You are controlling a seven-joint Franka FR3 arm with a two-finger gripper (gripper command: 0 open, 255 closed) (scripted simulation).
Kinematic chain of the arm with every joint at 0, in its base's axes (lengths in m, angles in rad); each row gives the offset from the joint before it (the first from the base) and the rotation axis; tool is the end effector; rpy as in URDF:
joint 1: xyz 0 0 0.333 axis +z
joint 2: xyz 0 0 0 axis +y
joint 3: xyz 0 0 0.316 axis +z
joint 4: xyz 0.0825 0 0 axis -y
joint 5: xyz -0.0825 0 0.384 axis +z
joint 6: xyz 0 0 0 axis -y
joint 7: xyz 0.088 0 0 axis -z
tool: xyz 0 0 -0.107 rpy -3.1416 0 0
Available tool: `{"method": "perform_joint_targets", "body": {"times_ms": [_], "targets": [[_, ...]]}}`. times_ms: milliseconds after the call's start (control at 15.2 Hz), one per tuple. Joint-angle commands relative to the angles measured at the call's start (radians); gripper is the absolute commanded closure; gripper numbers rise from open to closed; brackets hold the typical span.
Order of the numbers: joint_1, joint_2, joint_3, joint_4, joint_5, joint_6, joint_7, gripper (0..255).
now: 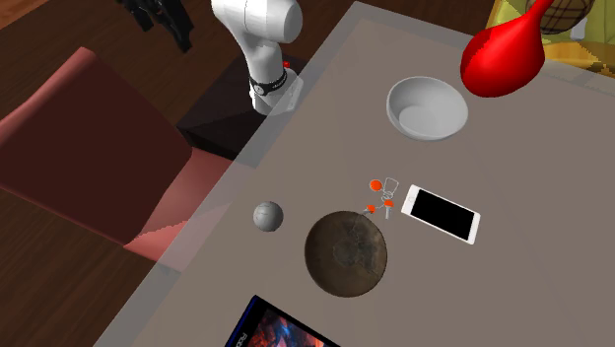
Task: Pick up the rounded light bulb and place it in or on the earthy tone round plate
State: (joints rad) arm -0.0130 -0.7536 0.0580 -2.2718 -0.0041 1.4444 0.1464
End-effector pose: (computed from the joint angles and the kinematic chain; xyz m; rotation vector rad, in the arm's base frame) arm 0.3027 0.0194 0.6088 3.0841 -0.1836 -0.1090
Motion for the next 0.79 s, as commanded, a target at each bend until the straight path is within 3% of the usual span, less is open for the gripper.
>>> {"method": "perform_joint_targets", "body": {"times_ms": [0, 726], "targets": [[0.000, 0.000, 0.000, 0.000, 0.000, 0.000, 0.000, 0], [0.055, 0.336, 0.172, 0.125, 0.063, 0.146, 0.142, 0]]}}
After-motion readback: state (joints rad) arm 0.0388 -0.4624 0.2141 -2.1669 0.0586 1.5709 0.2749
